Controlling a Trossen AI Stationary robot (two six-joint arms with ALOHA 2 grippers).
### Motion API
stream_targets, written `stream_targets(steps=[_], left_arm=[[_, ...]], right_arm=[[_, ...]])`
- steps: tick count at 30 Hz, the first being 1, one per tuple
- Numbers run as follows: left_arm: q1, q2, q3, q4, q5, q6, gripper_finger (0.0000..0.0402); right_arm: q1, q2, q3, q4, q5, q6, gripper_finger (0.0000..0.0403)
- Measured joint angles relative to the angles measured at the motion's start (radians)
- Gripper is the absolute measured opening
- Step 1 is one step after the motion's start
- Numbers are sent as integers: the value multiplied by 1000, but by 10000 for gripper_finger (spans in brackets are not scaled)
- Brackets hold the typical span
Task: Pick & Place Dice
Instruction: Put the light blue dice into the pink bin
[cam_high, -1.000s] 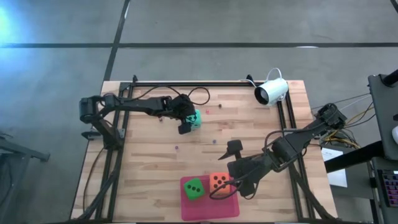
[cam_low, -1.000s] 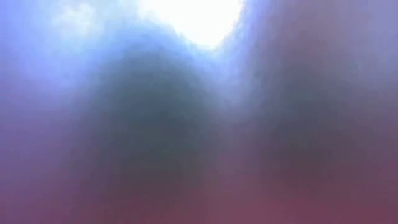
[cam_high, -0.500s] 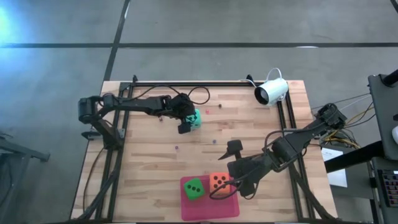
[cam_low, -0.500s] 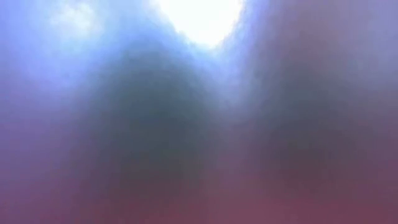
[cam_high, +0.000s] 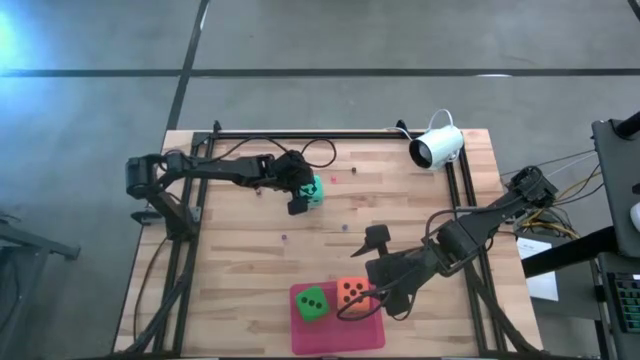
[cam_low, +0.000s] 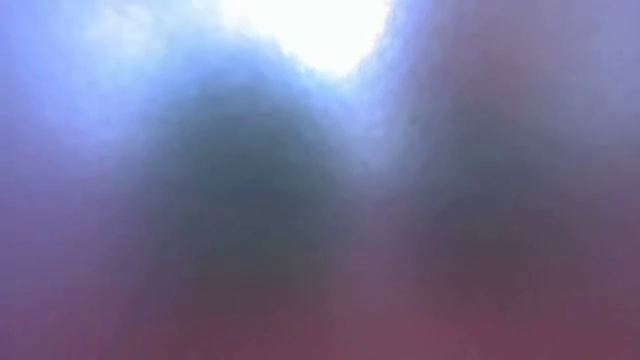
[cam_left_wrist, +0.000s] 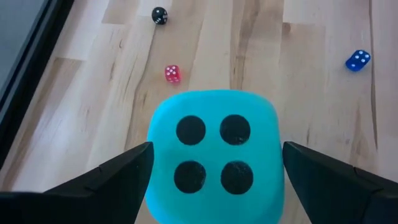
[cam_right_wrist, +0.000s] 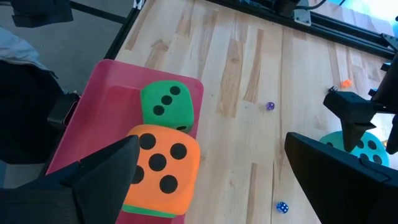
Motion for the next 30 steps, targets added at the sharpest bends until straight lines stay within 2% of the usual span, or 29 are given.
stream_targets(steps=[15,23,30], left_arm=[[-2,-2,-51,48,-2,2,354],[-67,-3,-47,34,26,3,353],[-134,-3,-40,22,3,3,350]], right_arm=[[0,0,0,1,0,0,400],[0,0,0,1,0,1,400],[0,0,0,1,0,1,400]])
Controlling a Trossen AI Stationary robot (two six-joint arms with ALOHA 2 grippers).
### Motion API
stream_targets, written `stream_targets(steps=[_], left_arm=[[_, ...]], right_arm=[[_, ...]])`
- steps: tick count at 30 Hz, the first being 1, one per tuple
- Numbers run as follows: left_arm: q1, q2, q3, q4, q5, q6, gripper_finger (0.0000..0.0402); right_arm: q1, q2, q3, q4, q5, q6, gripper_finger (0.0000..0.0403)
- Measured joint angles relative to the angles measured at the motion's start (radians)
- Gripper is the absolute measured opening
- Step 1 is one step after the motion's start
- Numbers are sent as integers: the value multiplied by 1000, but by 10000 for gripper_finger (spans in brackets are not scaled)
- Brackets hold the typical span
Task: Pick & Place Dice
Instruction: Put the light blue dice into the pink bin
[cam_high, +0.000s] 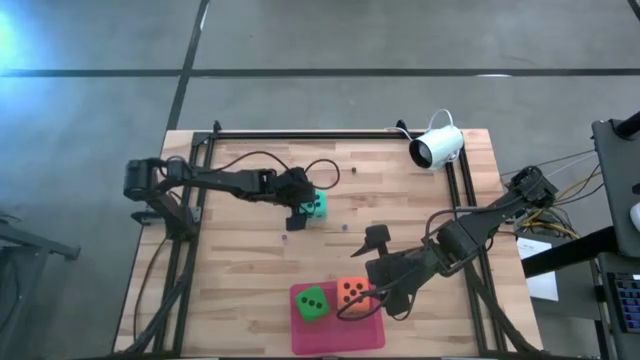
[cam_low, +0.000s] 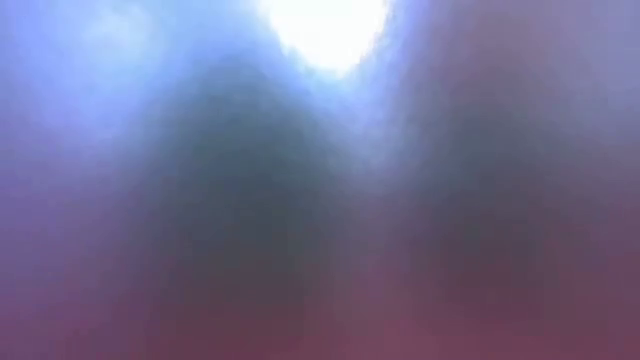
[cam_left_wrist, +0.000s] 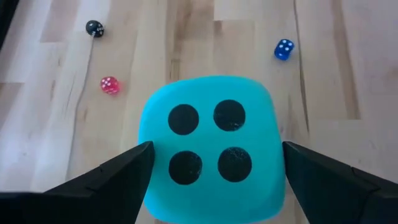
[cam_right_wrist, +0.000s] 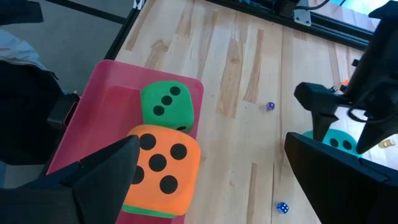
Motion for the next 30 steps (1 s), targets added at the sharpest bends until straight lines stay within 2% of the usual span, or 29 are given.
stream_targets(steps=[4,18,30], left_arm=[[-5,3,29,-26,-52,-6,353],[-4,3,188,-218,-60,-70,353],[-3,124,272,-278,-60,-64,350]], right_arm=[[0,0,0,0,0,0,400],[0,0,0,0,0,0,400],[0,0,0,0,0,1,400]])
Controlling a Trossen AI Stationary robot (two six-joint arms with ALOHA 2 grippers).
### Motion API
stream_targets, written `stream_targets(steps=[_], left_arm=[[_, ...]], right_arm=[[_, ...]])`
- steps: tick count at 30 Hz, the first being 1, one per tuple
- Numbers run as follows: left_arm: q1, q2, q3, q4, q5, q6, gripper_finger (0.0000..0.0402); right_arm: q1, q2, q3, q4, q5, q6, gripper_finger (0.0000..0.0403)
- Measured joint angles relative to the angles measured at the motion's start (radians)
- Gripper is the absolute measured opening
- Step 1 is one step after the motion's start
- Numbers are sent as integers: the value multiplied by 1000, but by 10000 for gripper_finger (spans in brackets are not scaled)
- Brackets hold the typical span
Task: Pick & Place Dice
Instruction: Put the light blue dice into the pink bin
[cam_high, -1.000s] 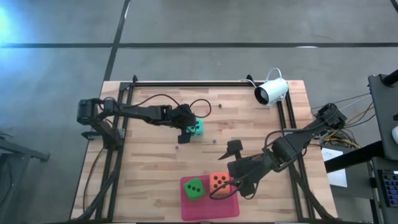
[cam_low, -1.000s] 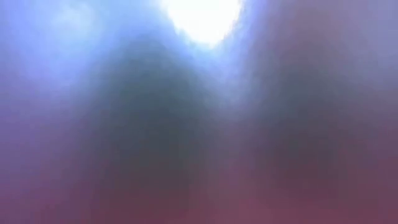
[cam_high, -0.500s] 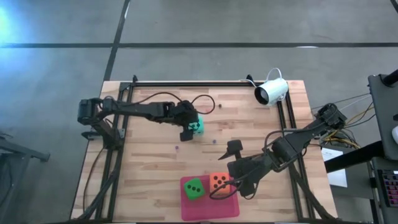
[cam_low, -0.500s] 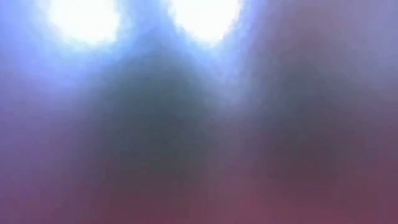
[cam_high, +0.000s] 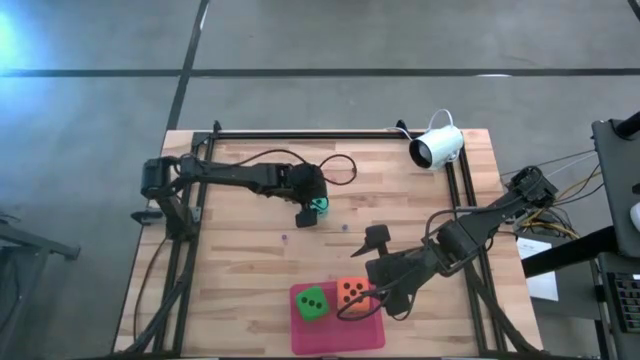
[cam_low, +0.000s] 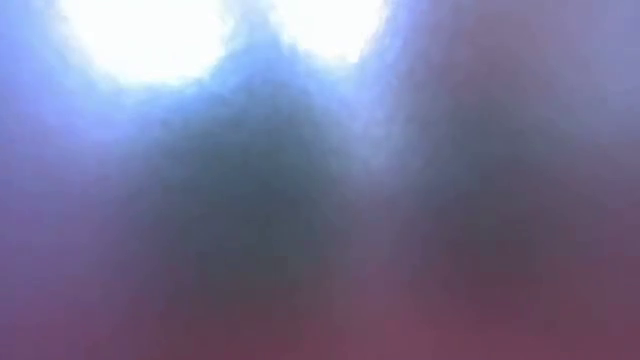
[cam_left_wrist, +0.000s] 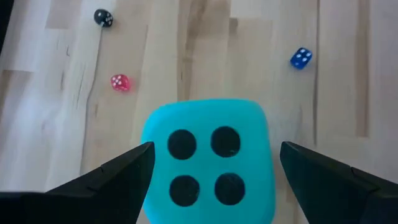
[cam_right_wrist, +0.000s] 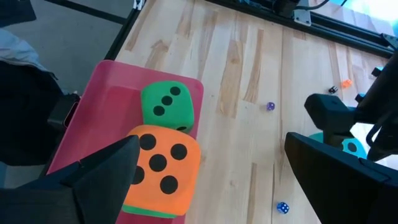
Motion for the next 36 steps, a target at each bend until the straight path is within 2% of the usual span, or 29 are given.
stream_targets(steps=[21,30,36], left_arm=[[6,1,-3,-34,-24,7,352],[13,-2,-52,1,-34,11,353],[8,-3,-50,-2,8,12,347]], right_arm=[[0,0,0,-9,-2,-1,400],[0,0,0,-9,-5,-1,400],[0,0,0,-8,-6,0,400]])
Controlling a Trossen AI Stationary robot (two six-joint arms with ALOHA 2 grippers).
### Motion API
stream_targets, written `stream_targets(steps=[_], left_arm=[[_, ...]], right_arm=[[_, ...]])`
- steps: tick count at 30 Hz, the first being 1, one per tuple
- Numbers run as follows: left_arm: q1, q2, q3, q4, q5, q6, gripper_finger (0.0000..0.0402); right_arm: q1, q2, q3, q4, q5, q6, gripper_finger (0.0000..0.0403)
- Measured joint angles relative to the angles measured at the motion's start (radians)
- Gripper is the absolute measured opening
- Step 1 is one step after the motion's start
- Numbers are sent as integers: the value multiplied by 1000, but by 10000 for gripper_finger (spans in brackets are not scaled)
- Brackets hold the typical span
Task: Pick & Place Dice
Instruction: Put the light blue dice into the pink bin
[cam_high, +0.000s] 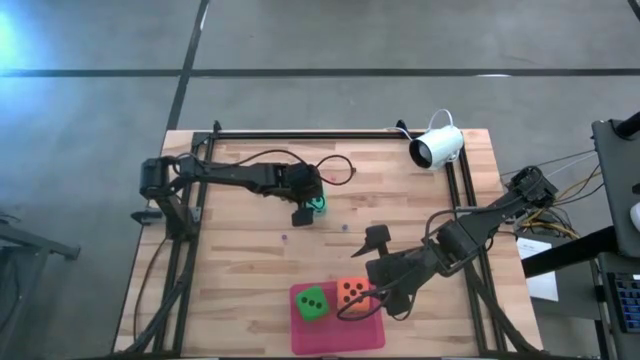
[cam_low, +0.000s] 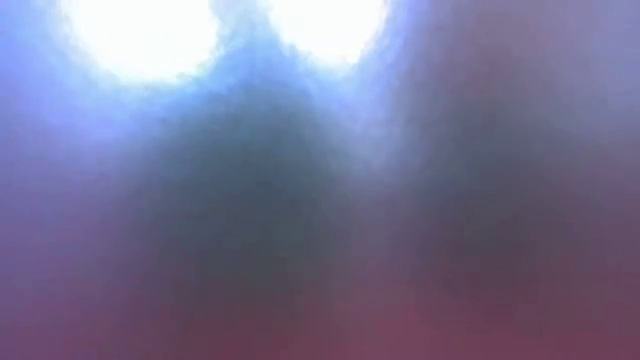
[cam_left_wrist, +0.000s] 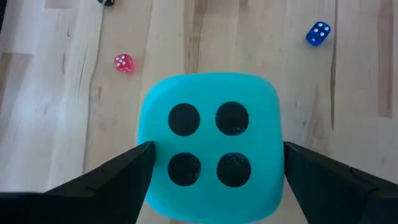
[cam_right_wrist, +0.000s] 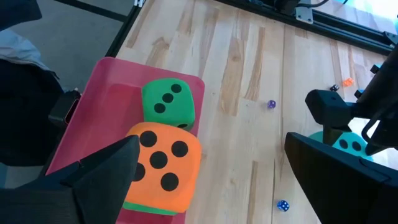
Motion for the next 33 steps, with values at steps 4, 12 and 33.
stream_targets(steps=[4,12,33], left_arm=[[-18,-4,0,-8,4,0,347],[-34,-6,-1,-15,16,-1,347],[-36,-2,33,-20,12,-9,347]], right_arm=[[0,0,0,0,0,0,400],[0,0,0,2,0,3,400],[0,1,0,9,1,2,400]])
